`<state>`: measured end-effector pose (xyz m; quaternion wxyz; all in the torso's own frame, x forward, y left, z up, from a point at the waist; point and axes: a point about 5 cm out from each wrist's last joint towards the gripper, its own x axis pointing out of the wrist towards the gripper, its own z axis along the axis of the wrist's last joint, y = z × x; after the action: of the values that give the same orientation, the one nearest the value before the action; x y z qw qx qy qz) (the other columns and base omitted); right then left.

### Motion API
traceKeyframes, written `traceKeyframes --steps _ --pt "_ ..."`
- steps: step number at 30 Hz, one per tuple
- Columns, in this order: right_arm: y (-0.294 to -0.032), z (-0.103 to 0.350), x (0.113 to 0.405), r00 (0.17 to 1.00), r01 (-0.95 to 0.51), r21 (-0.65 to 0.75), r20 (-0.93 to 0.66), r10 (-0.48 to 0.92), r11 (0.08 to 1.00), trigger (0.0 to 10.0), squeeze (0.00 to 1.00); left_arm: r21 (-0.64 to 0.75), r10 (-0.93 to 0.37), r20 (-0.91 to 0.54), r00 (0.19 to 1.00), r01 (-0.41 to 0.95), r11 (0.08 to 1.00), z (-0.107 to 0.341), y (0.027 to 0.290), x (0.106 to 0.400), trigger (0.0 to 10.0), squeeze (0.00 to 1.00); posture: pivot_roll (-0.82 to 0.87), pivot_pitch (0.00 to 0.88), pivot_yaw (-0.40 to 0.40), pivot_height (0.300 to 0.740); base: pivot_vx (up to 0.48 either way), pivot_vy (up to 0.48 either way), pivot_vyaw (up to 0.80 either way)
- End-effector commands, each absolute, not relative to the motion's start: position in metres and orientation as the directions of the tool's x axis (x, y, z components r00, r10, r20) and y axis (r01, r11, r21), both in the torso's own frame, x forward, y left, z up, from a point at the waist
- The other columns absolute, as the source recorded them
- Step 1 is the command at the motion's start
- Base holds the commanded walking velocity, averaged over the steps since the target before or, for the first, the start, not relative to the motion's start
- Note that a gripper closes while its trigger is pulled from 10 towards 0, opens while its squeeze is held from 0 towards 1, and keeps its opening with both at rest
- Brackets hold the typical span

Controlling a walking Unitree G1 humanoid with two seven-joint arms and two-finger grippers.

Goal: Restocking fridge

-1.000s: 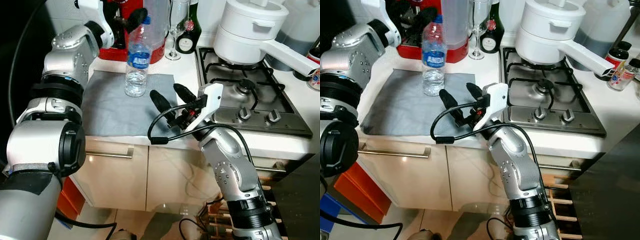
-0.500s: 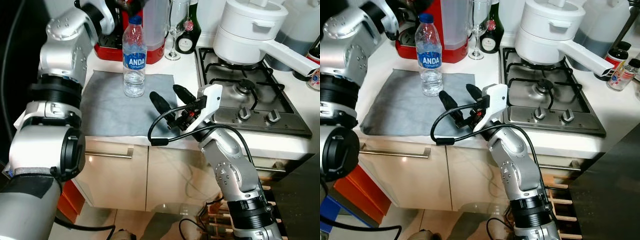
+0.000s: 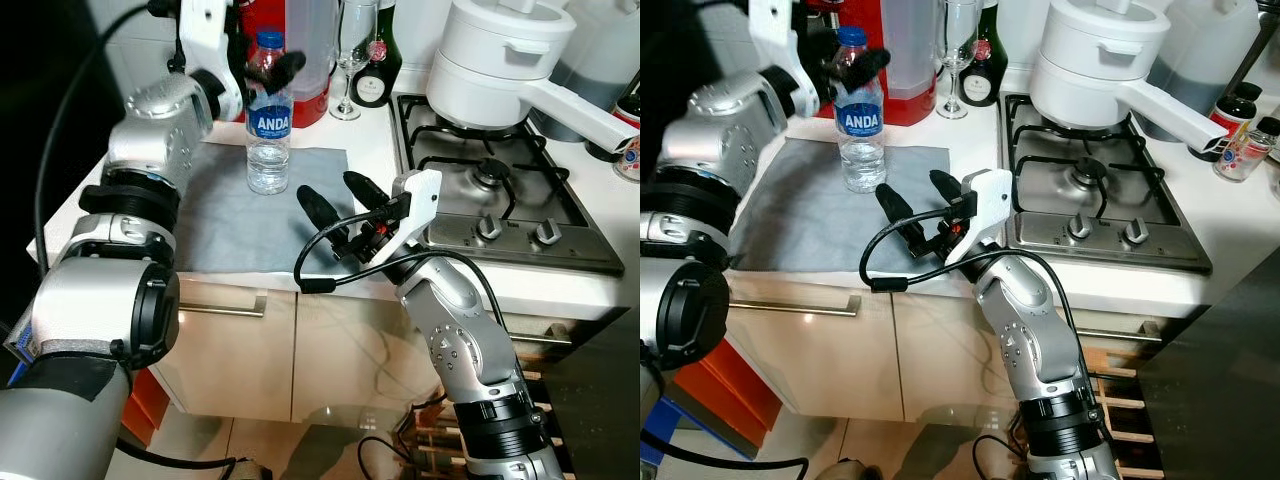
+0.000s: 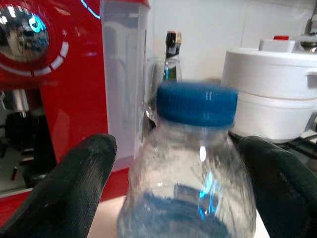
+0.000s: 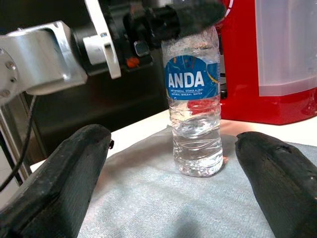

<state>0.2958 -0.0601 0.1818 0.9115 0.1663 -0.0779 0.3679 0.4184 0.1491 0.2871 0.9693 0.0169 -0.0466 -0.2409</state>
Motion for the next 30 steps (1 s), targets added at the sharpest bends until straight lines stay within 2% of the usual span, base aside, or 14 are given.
traceKeyframes --steps 1,4,5,23,30 --pt "-0.061 0.179 0.295 0.717 -0.697 0.253 0.252 0.650 0.671 10.0 0.24 0.081 -0.461 0.053 0.886 0.456 0.886 0.280 0.148 0.419 10.0 0.00 -0.08 0.000 -0.024 0.740 0.000 0.000 0.00" --pt "-0.060 0.179 0.296 0.714 -0.700 0.251 0.252 0.653 0.669 10.0 0.24 0.070 -0.443 0.018 0.896 0.441 0.895 0.270 0.149 0.421 10.0 0.00 -0.08 0.000 -0.025 0.740 0.000 0.000 0.00" --pt "-0.059 0.180 0.296 0.712 -0.702 0.248 0.252 0.655 0.668 10.0 0.24 0.061 -0.422 0.012 0.906 0.421 0.905 0.267 0.151 0.421 0.0 0.00 -0.08 0.000 -0.025 0.740 0.000 0.000 0.00" --pt "-0.061 0.176 0.298 0.721 -0.693 0.251 0.234 0.653 0.676 10.0 0.25 0.003 -0.459 0.032 0.888 0.459 0.888 0.257 0.145 0.421 0.0 0.00 -0.07 0.000 -0.026 0.740 0.000 0.000 0.00" --pt "-0.065 0.174 0.308 0.779 -0.627 0.248 0.223 0.586 0.739 10.0 0.24 -0.014 -0.467 0.106 0.878 0.471 0.882 0.267 0.143 0.421 0.0 0.00 -0.08 0.000 -0.014 0.740 0.000 0.000 0.00"
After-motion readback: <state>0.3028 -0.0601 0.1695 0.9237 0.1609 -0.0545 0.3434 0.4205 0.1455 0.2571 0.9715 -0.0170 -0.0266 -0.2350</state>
